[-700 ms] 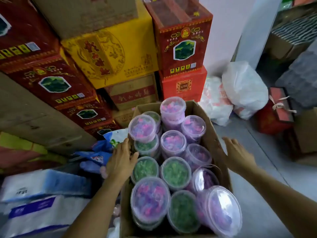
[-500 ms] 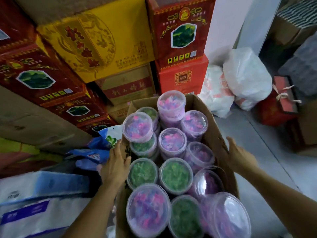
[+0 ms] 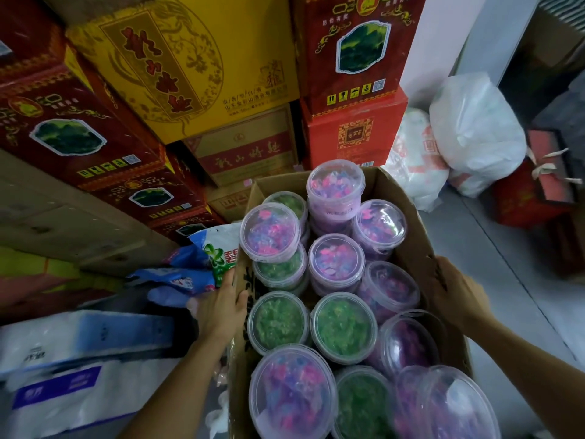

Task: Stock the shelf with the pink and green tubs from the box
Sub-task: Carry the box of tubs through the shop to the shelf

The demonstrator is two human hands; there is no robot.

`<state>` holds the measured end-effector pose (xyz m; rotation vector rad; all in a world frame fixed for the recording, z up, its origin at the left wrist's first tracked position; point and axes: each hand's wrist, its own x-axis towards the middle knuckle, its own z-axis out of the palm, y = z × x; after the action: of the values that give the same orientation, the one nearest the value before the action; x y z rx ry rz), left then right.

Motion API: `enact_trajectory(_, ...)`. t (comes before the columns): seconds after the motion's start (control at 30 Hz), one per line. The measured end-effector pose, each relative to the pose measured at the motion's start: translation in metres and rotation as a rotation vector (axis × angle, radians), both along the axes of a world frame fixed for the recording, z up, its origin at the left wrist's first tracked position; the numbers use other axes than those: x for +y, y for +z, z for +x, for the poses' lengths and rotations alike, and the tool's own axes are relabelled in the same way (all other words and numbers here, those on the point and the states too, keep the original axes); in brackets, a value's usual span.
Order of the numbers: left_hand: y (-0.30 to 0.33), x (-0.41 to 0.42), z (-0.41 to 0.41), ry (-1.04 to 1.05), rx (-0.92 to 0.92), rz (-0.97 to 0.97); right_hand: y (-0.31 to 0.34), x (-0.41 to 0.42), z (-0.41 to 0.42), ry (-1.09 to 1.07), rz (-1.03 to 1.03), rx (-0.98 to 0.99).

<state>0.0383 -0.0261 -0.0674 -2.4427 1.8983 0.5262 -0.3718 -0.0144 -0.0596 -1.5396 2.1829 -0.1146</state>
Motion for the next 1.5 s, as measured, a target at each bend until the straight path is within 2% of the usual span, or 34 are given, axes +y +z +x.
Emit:
enact_trajectory(0.33, 0.038, 0.006, -0.015, -0.012, 0.024, -0.003, 0.016, 0.023, 0.000, -0.028, -0.117, -0.001)
enact_trajectory(0.83, 0.100, 0.053, -0.020, -0.087, 0.093, -0.082, 0.088, 0.092, -0.001, -0.096, -0.225, 0.119)
enact_trajectory(1.33, 0.147, 0.116, 0.035, -0.555, 0.186, -0.189, 0.131, 0.320, 0.114, -0.509, -0.382, 0.087)
enact_trajectory(1.5, 0.151, 0.145, 0.025, -0.711, 0.230, -0.174, 0.130, 0.404, 0.142, -0.661, -0.402, 0.153)
